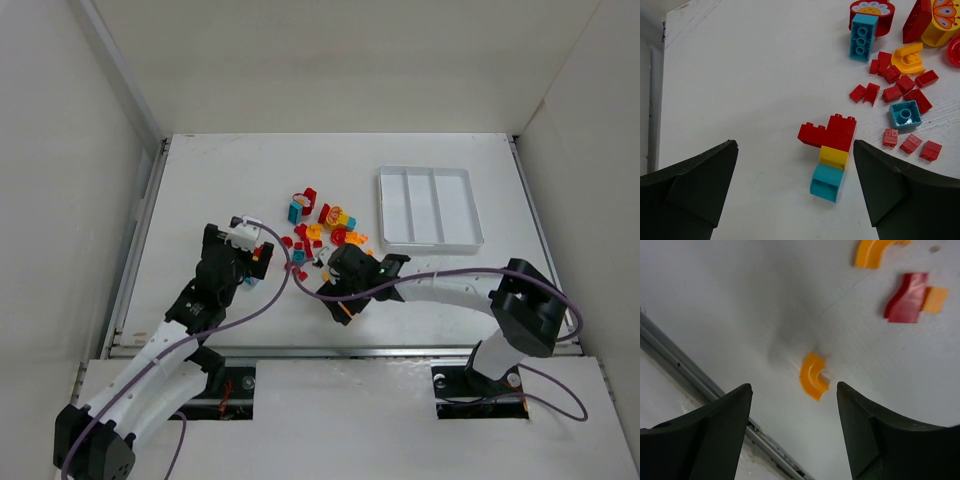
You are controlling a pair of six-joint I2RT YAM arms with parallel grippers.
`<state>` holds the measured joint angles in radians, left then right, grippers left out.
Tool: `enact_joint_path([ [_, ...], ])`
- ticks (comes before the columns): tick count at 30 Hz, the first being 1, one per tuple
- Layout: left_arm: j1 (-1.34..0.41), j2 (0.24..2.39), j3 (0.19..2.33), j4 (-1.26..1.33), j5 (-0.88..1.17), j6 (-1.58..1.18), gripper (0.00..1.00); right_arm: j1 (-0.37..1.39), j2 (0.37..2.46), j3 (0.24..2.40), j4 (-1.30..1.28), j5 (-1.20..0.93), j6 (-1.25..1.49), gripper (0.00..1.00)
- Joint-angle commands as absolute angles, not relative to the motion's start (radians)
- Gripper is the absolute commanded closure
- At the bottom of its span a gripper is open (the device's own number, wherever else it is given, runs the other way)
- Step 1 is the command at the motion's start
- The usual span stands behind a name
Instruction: Sort the legos into containers by color
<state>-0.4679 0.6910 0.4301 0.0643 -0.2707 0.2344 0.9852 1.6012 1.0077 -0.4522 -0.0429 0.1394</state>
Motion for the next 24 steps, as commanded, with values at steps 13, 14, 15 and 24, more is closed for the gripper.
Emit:
enact_joint_path([
  [13, -0.520, 0.686, 0.407, 0.124, -0.305, 0.242, 0.00, 1.015, 1.693, 0.986, -0.374, -0.002, 0.192, 0.26],
  [14, -0.520, 0.686, 0.407, 0.124, -0.305, 0.251, 0.00, 1.015, 1.694, 0.998, -0.386, -0.002, 0.192, 0.26],
  [15, -0.520, 0.686, 0.407, 0.124, -0.305, 0.252, 0.00, 1.015, 1.707, 1.009, -0.387, -0.002, 0.183, 0.27],
  [24, -0.520, 0.676, 0.397, 0.133, -0.305, 0.252, 0.00, 1.015, 1.709, 1.028, -0.434, 0.008, 0.183, 0.50],
])
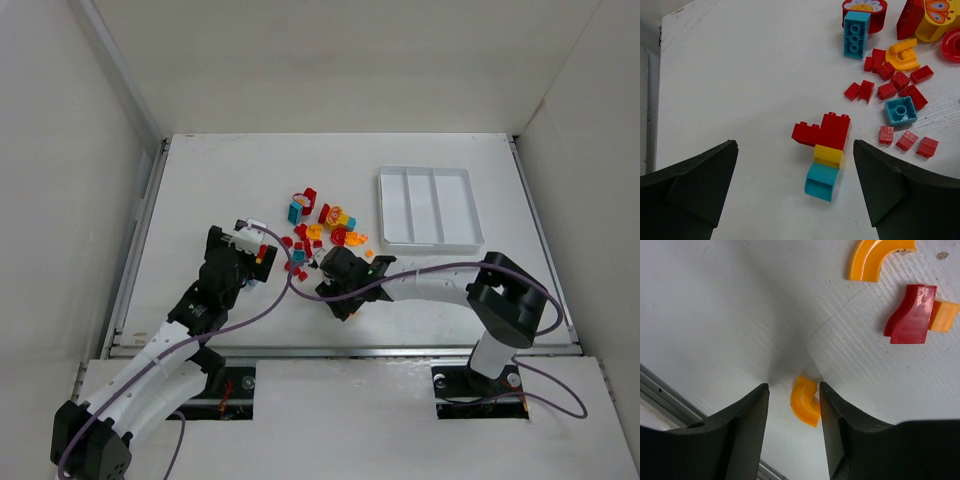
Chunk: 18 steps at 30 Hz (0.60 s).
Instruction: Sort the legos into containers by color
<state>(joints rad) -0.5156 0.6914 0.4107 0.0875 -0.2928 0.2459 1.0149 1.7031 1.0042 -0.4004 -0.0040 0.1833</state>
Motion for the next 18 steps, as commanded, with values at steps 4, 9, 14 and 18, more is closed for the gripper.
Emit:
enact_joint_path([
  [4, -0.520, 0.676, 0.397, 0.133, -0.305, 0.252, 0.00, 1.015, 1.700, 1.058, -0.480, 0.008, 0.183, 0.49],
  [9, -0.520, 0.667, 0.397, 0.133, -0.305, 0.252, 0.00, 1.051, 1.761, 1.106, -0.544, 0.044, 0.212, 0.49],
  [14, -0.520, 0.667, 0.397, 0.143, -0.305, 0.252, 0.00, 1.060, 1.770, 1.106, -0.558, 0.067, 0.224, 0.66],
  [18, -0.520, 0.667, 0.397, 0.143, -0.314, 0.252, 0.00, 1.060, 1.770, 1.097, -0.558, 0.092, 0.247, 0.87],
])
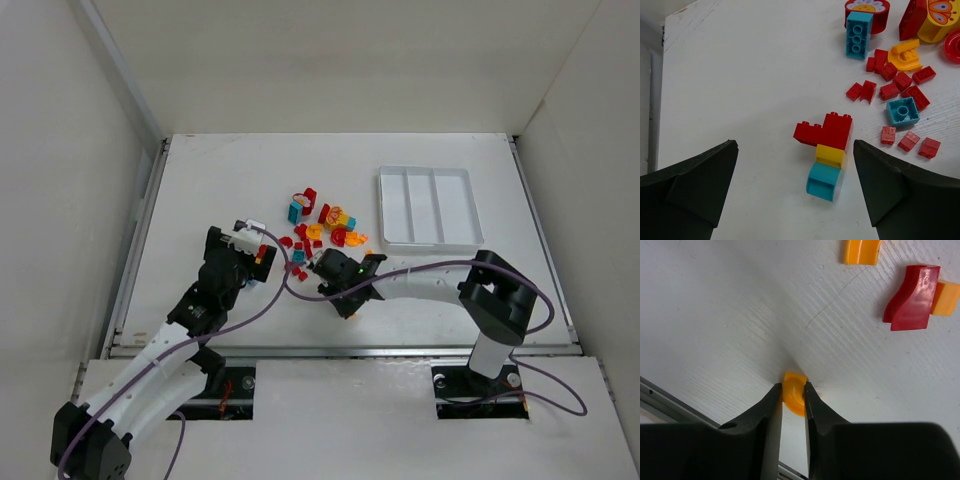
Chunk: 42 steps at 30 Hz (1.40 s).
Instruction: Sort the legos into containers by color
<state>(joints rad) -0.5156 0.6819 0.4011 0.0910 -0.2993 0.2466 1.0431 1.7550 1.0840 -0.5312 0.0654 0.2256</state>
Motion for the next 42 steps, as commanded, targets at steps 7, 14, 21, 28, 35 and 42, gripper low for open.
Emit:
enact_joint_path([
  [7, -0.529, 0.667, 0.397, 0.143, -0.348, 0.252, 0.00, 1.060, 1.681, 1.100, -0.538, 0.144, 0.310, 1.00],
  [14, -0.529, 0.667, 0.388, 0.210, -0.503, 0.252, 0.00, 0.912, 1.565, 1.169, -0.538, 0.218, 0.403, 1.00],
  [21, -0.520, 0.678, 0.370, 0.245, -0.549, 0.252, 0.00, 0.451, 1.457, 1.180, -0.456, 0.178, 0.437, 1.00],
  [28, -0.480, 0.687, 0.360, 0.245, -0.538, 0.261, 0.00, 0.090, 1.594, 1.273, -0.445, 0.177, 0.319, 1.00],
  [35, -0.449, 0.727, 0.360, 0.236, -0.529, 0.270, 0.00, 0.009, 1.775, 1.351, -0.451, 0.193, 0.209, 1.00],
  [42, -0.430, 0.736, 0.360, 0.236, -0.520, 0.270, 0.00, -0.032, 1.842, 1.361, -0.442, 0.123, 0.189, 0.64],
])
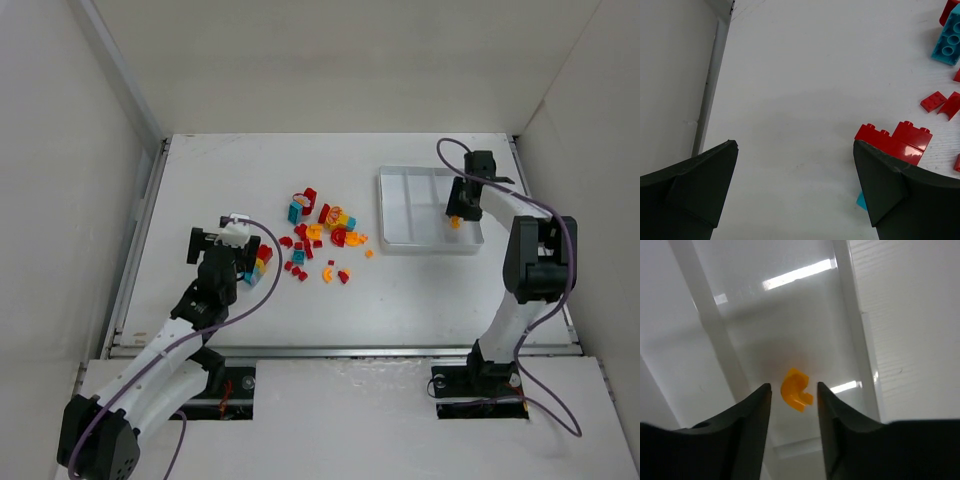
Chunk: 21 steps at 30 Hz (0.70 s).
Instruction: Sort the legos into containers by color
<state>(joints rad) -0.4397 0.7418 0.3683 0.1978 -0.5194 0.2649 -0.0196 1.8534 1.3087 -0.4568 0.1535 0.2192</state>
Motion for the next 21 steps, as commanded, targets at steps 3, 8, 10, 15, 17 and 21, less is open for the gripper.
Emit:
enact_joint_path([
  [3, -0.430, 0.736, 0.360, 0.236, -0.520, 0.270, 0.00, -0.032, 1.815, 1.361, -0.442, 0.078, 0.170, 0.44],
  [8, -0.430, 0.736, 0.360, 0.236, -0.511, 0.270, 0.00, 0.041, 1.723, 1.352, -0.442, 0.103, 0.129, 0.36],
  [10, -0.430, 0.736, 0.360, 0.236, -0.511, 0.270, 0.00, 0.124, 1.686, 1.351, -0.451, 0.127, 0.112, 0.36],
  [15, -0.430, 0.736, 0.360, 0.236, -0.502, 0.270, 0.00, 0.380, 1.601, 1.272, -0.423, 0.074, 0.025, 0.36],
  [17, -0.430, 0.736, 0.360, 0.236, -0.502, 0.270, 0.00, 0.489, 1.624, 1.272, -0.423, 0.031, 0.025, 0.36],
  [21, -0.430, 0.736, 0.360, 0.227, -0.492, 0.270, 0.00, 0.575, 1.715, 1.263, -0.407, -0.023, 0.124, 0.36],
])
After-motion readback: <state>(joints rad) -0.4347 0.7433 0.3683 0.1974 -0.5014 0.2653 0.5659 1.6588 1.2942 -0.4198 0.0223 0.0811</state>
